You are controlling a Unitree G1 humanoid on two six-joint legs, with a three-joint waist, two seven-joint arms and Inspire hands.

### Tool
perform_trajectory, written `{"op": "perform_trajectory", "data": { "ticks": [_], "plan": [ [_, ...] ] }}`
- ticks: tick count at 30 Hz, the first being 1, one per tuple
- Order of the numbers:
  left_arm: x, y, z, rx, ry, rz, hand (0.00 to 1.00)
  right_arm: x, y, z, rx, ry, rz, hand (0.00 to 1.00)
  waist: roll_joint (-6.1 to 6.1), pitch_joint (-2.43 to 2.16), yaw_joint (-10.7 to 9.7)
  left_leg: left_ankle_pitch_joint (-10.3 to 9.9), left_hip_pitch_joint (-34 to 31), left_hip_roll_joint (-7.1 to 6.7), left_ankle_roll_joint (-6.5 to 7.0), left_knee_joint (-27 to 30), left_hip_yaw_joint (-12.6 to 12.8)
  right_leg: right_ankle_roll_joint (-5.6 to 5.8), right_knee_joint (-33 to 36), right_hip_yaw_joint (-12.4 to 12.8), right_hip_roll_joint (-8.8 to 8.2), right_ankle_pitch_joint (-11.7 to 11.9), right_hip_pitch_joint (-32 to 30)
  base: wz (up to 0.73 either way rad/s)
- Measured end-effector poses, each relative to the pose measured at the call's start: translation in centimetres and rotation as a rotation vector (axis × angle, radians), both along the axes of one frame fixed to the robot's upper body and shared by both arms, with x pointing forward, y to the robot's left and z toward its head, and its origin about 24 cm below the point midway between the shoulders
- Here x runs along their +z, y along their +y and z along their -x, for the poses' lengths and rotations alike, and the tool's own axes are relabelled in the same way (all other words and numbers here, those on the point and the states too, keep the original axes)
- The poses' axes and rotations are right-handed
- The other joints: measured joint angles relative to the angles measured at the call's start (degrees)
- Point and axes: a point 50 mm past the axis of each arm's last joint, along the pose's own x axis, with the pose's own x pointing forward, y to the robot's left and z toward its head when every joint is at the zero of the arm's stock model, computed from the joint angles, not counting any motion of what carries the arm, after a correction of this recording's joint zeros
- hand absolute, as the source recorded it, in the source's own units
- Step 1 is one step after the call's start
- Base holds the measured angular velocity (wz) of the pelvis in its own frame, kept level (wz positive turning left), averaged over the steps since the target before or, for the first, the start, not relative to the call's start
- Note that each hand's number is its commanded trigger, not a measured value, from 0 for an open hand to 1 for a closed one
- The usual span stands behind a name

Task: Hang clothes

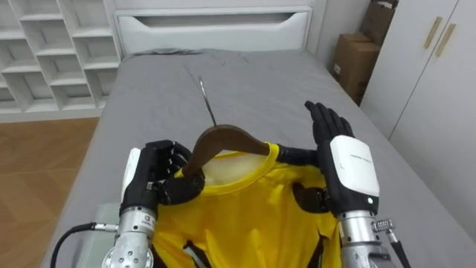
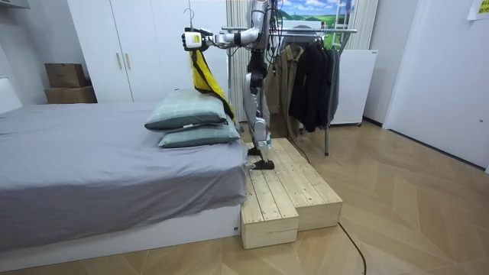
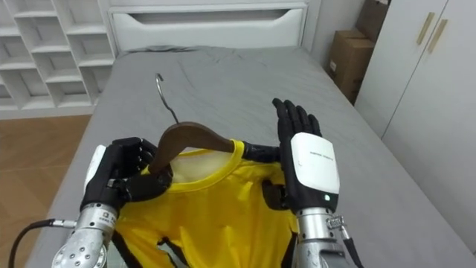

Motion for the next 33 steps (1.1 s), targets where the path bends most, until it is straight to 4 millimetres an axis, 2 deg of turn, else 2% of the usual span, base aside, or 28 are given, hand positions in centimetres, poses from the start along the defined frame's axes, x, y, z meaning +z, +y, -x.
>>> {"op": "perform_trajectory", "data": {
  "ticks": [9,12,19,33],
  "plan": [
    [0.2,0.2,-0.1,0.005,-0.004,0.009,1.0,0.4,0.4,-0.3,0.015,-0.016,0.002,0.0,-0.12,0.09,0.04,0.0,-0.03,-0.1,0.0,0.02,-0.04,0.09,-0.03,-0.26,-0.18,-0.06,0.06,0.0],
    [0.2,0.1,-0.1,0.002,-0.004,0.012,1.0,0.3,0.4,-0.3,0.016,-0.013,0.01,0.0,-0.22,0.19,0.37,0.0,-0.13,-0.31,0.0,-0.01,-0.01,0.25,-0.02,-0.37,-0.38,-0.79,0.03,0.0],
    [0.1,-0.1,-0.2,-0.008,0.002,0.039,1.0,0.3,0.8,-0.1,0.014,-0.061,0.04,0.0,-0.18,0.23,1.16,0.0,-1.13,-0.3,0.0,0.07,-0.11,0.19,0.17,-0.71,-0.37,-0.75,-0.97,0.0],
    [-0.2,-1.0,-0.1,-0.057,0.018,0.031,1.0,-0.6,1.1,-0.1,0.021,-0.039,0.067,0.0,-0.33,0.36,1.09,0.01,-1.14,-0.27,0.01,-0.05,-0.65,0.22,1.01,-1.27,-0.64,-0.76,-1.44,0.02]
  ]
}}
